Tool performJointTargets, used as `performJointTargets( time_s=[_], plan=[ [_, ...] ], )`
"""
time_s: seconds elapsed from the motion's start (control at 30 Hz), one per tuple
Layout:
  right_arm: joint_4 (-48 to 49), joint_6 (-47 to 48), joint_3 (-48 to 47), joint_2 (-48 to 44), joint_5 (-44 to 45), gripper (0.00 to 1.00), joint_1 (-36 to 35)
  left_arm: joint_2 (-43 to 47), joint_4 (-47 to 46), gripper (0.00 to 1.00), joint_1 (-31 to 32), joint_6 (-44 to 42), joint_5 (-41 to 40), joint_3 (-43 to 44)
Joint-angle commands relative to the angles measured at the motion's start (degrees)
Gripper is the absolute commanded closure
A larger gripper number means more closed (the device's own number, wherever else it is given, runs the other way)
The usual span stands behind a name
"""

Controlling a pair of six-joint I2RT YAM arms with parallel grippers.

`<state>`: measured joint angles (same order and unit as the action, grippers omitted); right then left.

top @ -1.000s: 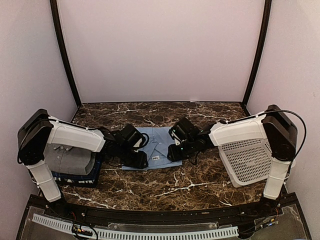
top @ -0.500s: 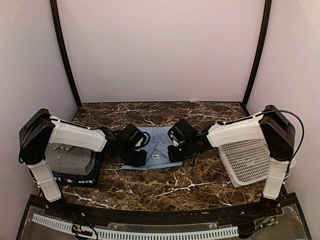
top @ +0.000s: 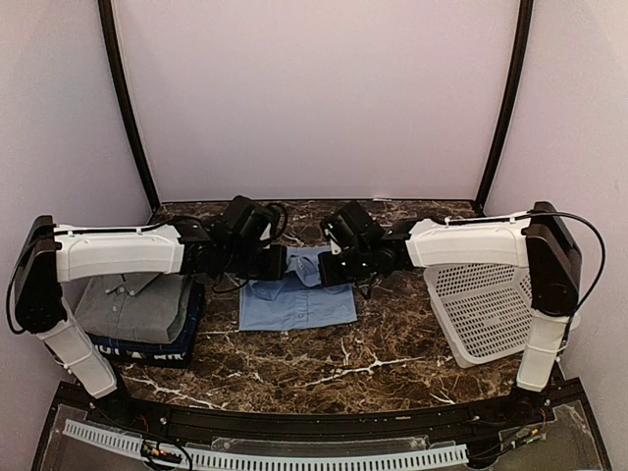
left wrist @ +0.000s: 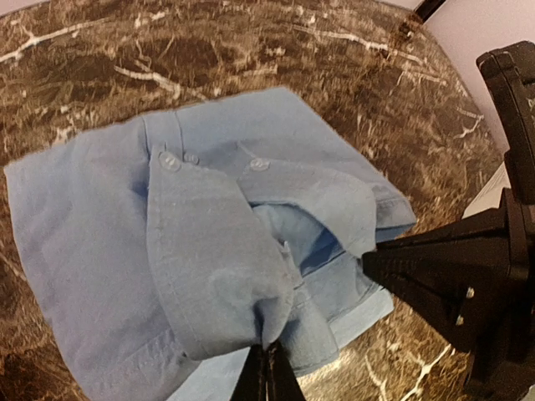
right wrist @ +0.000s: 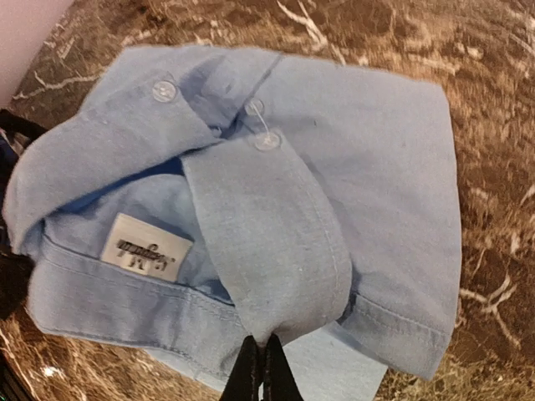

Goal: Fold and stack the long sleeve shirts
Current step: Flatten out the crumpled shirt at the center of the board.

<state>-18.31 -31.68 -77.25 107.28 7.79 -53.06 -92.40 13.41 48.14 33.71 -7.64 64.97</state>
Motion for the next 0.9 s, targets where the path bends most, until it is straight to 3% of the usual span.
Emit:
performJointTargets(
  time_s=[0.0, 0.17, 0.3, 0.67, 0.87],
  plan=[
    [-0.01, 3.97, -8.04, 1.32, 2.72, 0.99, 0.82, -1.23, 0.68, 1.0, -2.24, -2.03, -1.81, 6.36],
    [-1.15, 5.3, -12.84, 2.74, 3.93, 0.67, 1.94, -5.6, -1.82, 1.0, -8.67, -1.03, 2.54, 10.09],
    [0.56, 5.57, -11.68, 1.68, 3.78, 0.54, 2.26, -10.66, -3.42, 1.0, -13.26, -1.47, 4.83, 14.16],
    [4.18, 3.81, -1.52, 0.82, 1.2, 0.48, 1.1, -26.89, -5.12, 1.0, -20.82, -2.61, 4.98, 32.6],
    [4.16, 3.82, -1.54, 5.06, 0.78, 0.48, -1.21, -32.1, -10.28, 1.0, -22.79, -3.6, 4.37, 38.5]
  ],
)
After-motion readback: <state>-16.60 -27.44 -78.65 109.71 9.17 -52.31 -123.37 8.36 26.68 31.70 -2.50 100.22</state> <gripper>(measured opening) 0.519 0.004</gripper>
